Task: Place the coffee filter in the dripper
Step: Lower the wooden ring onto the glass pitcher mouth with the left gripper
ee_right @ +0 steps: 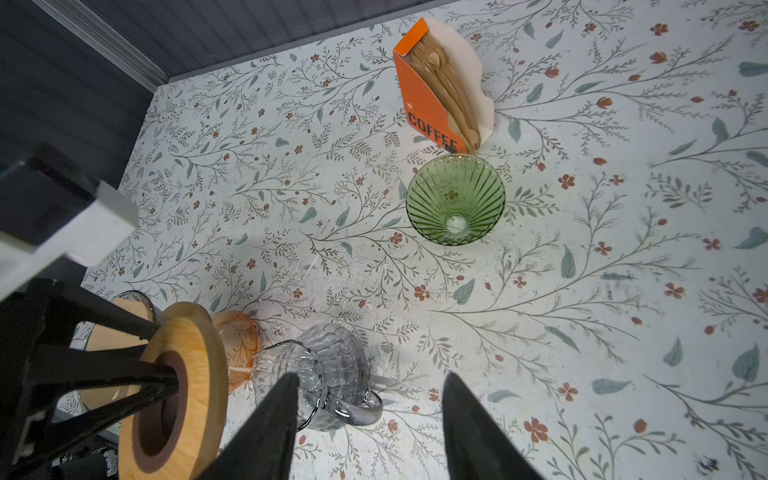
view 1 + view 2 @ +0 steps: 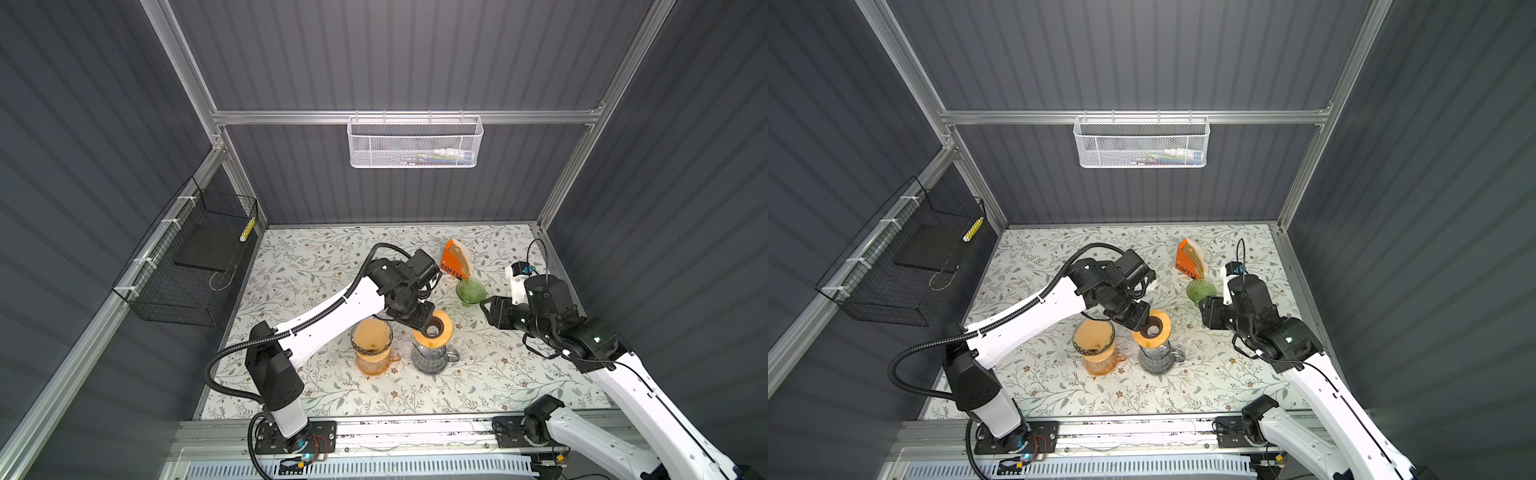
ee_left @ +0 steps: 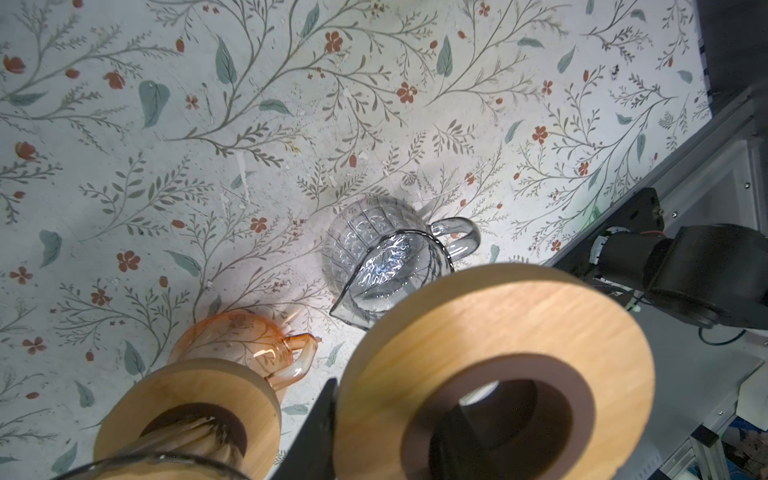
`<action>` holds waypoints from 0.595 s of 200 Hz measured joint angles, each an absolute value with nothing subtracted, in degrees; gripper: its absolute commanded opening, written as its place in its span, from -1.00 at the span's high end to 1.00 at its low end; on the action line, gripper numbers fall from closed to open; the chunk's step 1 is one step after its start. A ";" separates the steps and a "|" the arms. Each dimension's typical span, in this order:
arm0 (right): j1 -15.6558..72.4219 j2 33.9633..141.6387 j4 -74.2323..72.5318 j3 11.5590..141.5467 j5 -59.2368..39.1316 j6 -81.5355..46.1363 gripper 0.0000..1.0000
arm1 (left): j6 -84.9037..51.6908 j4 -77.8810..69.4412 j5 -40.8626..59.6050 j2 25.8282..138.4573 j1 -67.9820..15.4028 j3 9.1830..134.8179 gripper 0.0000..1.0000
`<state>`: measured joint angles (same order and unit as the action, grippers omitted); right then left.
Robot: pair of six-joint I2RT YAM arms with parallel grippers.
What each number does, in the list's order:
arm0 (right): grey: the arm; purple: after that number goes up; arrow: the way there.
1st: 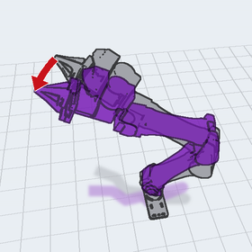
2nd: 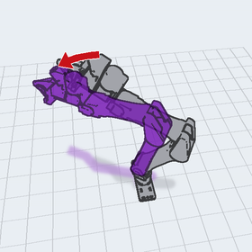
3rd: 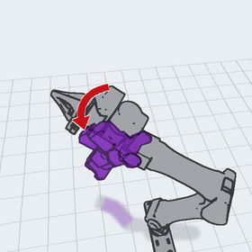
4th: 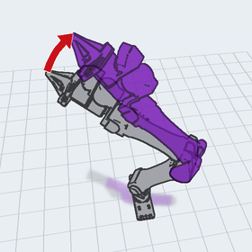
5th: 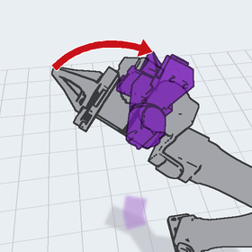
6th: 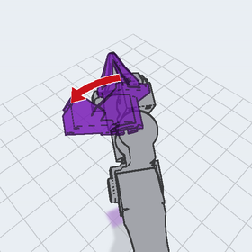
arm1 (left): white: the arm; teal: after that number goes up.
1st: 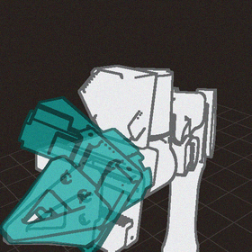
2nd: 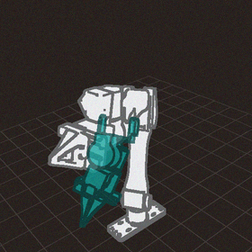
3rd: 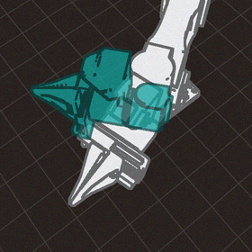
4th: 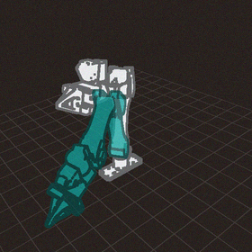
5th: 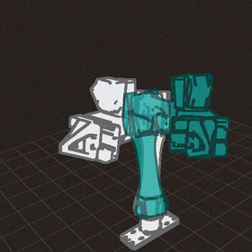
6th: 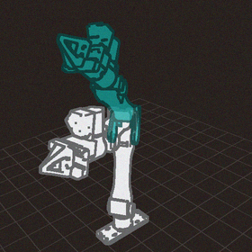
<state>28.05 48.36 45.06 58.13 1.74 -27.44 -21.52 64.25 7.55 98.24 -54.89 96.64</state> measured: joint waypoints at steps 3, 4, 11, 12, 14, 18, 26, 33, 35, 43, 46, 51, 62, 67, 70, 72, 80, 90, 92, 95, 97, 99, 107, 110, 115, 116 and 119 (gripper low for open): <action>28.05 48.38 45.06 58.04 1.74 -27.46 -0.12 | -21.61 64.25 7.55 98.26 -55.05 96.49 0.82; 28.05 48.38 45.06 58.04 1.74 -27.46 -0.12 | -21.67 64.25 7.53 98.26 -55.13 96.42 0.82; 28.05 48.36 45.06 57.89 1.72 -27.49 -0.12 | -21.89 64.20 7.53 98.35 -55.55 96.12 0.82; 28.05 48.36 45.06 57.84 1.72 -27.51 -0.12 | -21.91 64.23 7.53 98.37 -55.59 96.09 0.82; 28.05 48.36 45.06 57.84 1.72 -27.53 -0.12 | -21.93 64.23 7.53 98.37 -55.68 96.05 0.82; 28.05 48.38 45.06 57.78 1.69 -27.59 -0.12 | -22.15 64.20 7.49 98.41 -55.90 95.98 0.81; 28.05 48.42 45.06 57.67 1.69 -27.66 -0.12 | -22.31 64.16 7.42 98.61 -56.27 95.98 0.82; 28.05 48.42 45.08 57.65 1.67 -27.68 -0.12 | -22.44 64.01 7.29 98.80 -56.58 95.98 0.82; 28.05 48.45 45.08 57.65 1.69 -27.68 -0.12 | -22.55 63.92 7.25 98.85 -56.64 95.98 0.82; 28.05 48.47 45.04 57.65 1.67 -27.68 -0.12 | -22.74 63.59 7.09 99.11 -56.95 95.88 0.82; 28.05 48.47 45.04 57.65 1.65 -27.68 -0.12 | -22.74 63.48 7.09 99.20 -57.06 95.81 0.82; 28.05 48.47 45.06 57.65 1.65 -27.68 -0.12 | -22.83 63.24 7.09 99.31 -57.08 95.66 0.82; 28.05 48.47 45.06 57.65 1.63 -27.68 -0.12 | -23.18 62.57 7.09 99.46 -57.32 95.02 0.82; 28.05 48.47 45.06 57.65 1.63 -27.68 -0.12 | -23.24 62.35 7.07 99.57 -57.34 94.67 0.82; 28.05 48.47 45.06 57.65 1.61 -27.68 -0.12 | -23.31 62.19 7.09 99.66 -57.36 94.48 0.82; 28.05 48.47 45.06 57.65 1.61 -27.68 -0.12 | -23.42 62.06 7.09 99.68 -57.36 94.32 0.82; 28.05 48.47 45.06 57.65 1.58 -27.66 -0.12 | -23.70 61.56 7.09 99.88 -57.47 93.78 0.82; 28.05 48.49 45.06 57.65 1.58 -27.66 -0.13 | -24.12 60.84 7.07 100.09 -57.69 93.08 0.82; 28.05 48.51 45.06 57.65 1.58 -27.66 -0.13 | -24.23 60.75 7.07 100.16 -57.67 92.99 0.82; 28.05 48.53 45.06 57.65 1.58 -27.66 -0.13 | -24.29 60.62 7.05 100.25 -57.69 92.86 0.82; 28.05 48.53 45.04 57.65 1.58 -27.66 -0.13 | -24.34 60.51 7.05 100.33 -57.69 92.79 0.82; 28.05 48.56 45.04 57.65 1.58 -27.66 -0.13 | -24.47 60.42 7.03 100.44 -57.69 92.71 0.82; 28.05 48.71 45.04 57.65 1.56 -27.66 -0.13 | -24.69 60.12 6.90 100.82 -57.69 92.58 0.82; 28.05 48.77 45.04 57.65 1.56 -27.64 -0.13 | -24.71 60.01 6.87 100.95 -57.69 92.55 0.82; 28.05 48.88 45.04 57.65 1.52 -27.64 -0.13 | -24.91 59.77 6.83 101.25 -57.71 92.49 0.82; 28.05 48.95 45.04 57.65 1.50 -27.64 -0.13 | -24.91 59.75 6.83 101.30 -57.71 92.49 0.82; 28.05 49.10 45.04 57.65 1.50 -27.64 -0.13 | -24.93 59.66 6.79 101.47 -57.71 92.47 0.82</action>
<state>28.05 49.10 45.04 57.65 1.50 -27.64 -24.93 59.66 6.79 101.47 -57.71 92.47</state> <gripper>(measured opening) 0.564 0.340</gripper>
